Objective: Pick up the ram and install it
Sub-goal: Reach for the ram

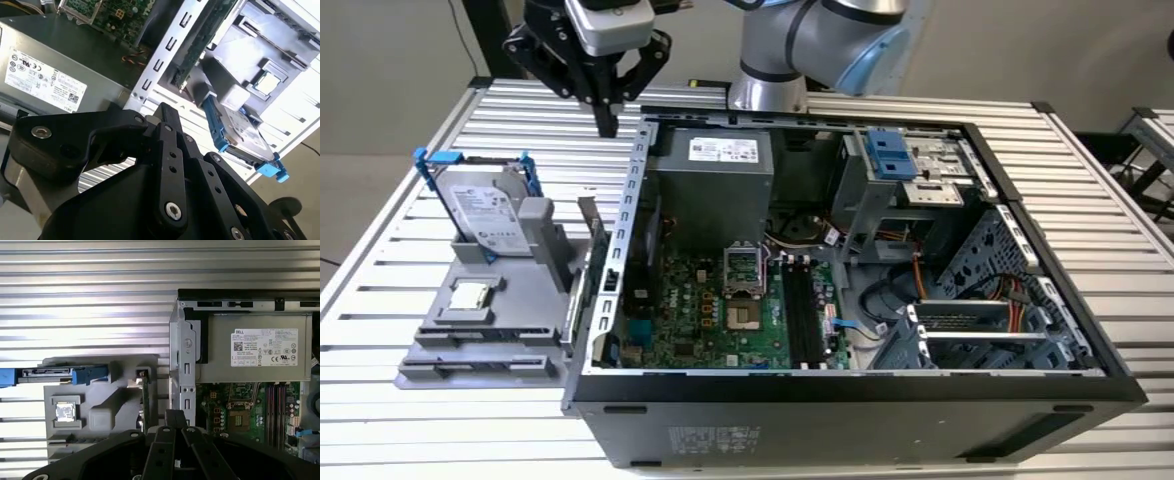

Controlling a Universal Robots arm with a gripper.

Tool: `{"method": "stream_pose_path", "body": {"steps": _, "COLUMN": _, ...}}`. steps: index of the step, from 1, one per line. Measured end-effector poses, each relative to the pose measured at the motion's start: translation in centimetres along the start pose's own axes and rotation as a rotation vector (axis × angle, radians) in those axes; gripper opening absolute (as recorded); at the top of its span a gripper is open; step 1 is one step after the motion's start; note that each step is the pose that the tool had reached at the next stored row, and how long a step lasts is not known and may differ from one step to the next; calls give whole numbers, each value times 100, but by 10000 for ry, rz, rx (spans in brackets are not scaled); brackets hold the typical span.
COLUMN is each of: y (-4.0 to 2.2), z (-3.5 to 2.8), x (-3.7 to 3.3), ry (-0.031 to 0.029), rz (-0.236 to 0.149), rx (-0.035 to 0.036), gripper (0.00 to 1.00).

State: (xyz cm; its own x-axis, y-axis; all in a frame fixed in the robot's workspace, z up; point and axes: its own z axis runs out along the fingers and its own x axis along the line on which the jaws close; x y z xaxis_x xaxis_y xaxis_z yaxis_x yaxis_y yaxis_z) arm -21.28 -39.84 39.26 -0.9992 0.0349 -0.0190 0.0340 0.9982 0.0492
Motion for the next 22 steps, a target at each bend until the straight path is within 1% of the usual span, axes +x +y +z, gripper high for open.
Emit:
{"method": "stream_pose_path", "body": {"steps": 4, "y": -4, "z": -2, "x": 112, "ry": 0, "rz": 1, "rx": 0, "gripper": 0}}
{"method": "stream_pose_path", "body": {"steps": 12, "y": -13, "z": -8, "x": 373, "ry": 0, "rz": 0, "rx": 0, "gripper": 0}}
{"method": "stream_pose_path", "body": {"steps": 22, "y": -23, "z": -14, "x": 678, "ry": 0, "rz": 1, "rx": 0, "gripper": 0}}
